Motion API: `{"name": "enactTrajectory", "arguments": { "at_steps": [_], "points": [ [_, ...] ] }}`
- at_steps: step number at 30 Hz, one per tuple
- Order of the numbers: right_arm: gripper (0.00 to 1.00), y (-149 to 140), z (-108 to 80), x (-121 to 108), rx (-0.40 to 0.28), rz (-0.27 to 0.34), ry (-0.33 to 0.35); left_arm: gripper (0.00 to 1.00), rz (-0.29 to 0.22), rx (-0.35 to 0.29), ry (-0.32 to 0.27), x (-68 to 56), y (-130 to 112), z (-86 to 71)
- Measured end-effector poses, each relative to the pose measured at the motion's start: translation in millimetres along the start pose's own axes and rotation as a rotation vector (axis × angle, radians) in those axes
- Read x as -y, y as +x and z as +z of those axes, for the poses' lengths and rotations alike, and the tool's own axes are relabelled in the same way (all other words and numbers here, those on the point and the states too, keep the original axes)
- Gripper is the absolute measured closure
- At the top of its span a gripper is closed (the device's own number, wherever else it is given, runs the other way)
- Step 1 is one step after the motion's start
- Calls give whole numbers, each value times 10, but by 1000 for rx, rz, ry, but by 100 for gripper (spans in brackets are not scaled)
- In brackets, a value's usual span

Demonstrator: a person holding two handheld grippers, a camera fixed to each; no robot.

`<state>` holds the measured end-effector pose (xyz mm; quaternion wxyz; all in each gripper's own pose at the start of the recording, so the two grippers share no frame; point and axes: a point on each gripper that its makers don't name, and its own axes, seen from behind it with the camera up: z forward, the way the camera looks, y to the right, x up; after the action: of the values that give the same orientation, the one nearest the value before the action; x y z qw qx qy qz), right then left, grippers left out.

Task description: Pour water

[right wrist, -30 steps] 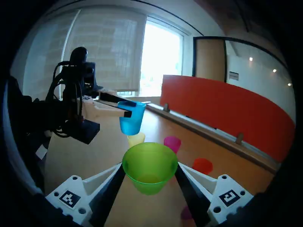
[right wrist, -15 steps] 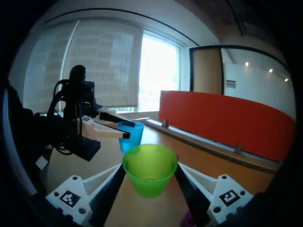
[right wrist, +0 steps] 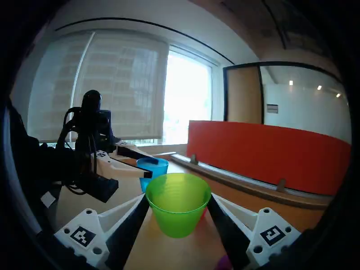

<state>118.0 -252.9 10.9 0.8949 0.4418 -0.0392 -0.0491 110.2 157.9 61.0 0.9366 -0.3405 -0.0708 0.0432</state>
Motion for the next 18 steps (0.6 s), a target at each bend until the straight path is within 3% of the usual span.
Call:
{"name": "enactTrajectory", "arguments": {
  "at_steps": [18],
  "points": [
    [8,99,45,-32,-28,-6,-8,11,-9,-9,-13,-28,22,8]
  ]
}}
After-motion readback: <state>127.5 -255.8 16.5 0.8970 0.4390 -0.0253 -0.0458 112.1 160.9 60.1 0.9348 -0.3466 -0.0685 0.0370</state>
